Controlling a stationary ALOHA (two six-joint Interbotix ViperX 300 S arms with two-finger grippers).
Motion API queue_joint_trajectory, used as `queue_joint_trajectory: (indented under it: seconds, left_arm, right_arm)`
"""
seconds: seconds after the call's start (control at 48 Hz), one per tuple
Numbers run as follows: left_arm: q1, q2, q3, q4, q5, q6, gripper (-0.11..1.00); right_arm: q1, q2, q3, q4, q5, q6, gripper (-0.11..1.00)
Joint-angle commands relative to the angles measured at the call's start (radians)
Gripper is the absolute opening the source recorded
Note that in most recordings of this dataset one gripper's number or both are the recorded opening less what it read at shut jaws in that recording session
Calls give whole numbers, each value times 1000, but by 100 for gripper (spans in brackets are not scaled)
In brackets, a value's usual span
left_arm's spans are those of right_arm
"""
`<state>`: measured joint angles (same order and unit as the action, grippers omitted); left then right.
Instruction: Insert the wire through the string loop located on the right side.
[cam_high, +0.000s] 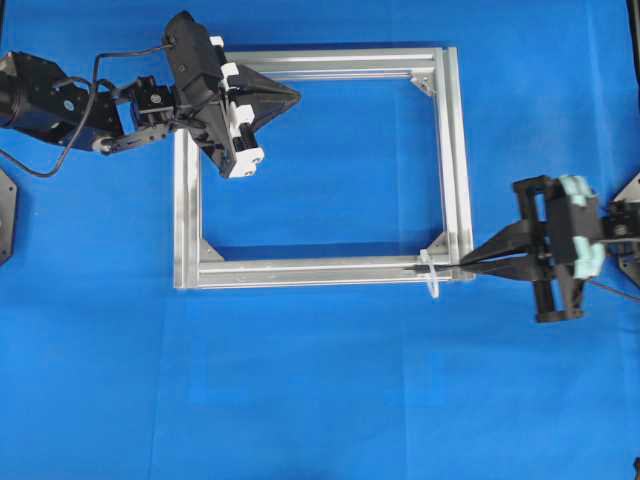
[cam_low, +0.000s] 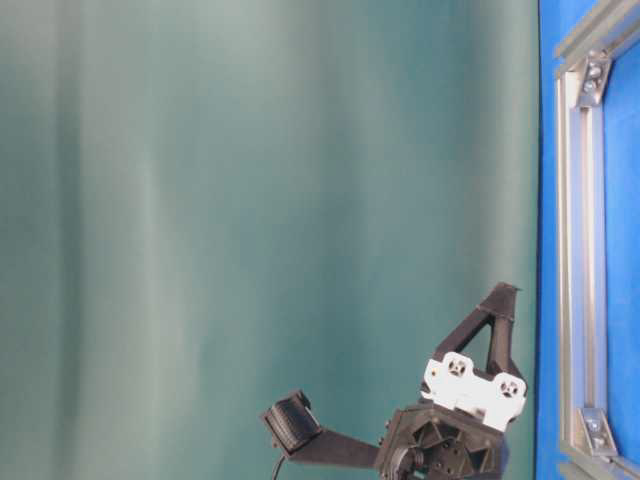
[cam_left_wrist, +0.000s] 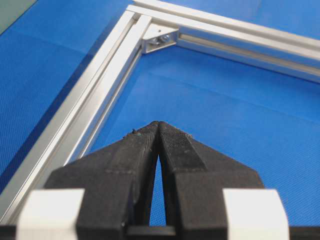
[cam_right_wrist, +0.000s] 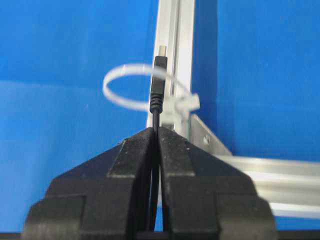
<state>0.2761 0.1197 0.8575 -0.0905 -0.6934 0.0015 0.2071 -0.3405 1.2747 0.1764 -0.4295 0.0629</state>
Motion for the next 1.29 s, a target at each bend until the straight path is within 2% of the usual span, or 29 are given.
queue_joint_trajectory:
  seconds: [0.0,0.167,0.584,0.792,1.105,1.272]
  left_arm:
    - [-2,-32,-6,3,-5,2,0]
    - [-2,-34,-3,3,-5,2,0]
    - [-21,-35,-2,3,-11,-14,0]
    - [-126,-34,2,3,-9,-15,0]
    - [-373,-35,2,3,-5,-23,0]
    - [-469,-35,0,3,-5,-32,0]
  right_arm:
    - [-2,43,-49,3,-26,0,-3]
    - [-2,87,-83,2,-29,0,-3]
    - [-2,87,-78,3,-29,0,-3]
    - [-2,87,-80,3,-29,0,-3]
    - [-2,87,-80,3,-29,0,-3]
    - [-2,87,-81,3,-29,0,-3]
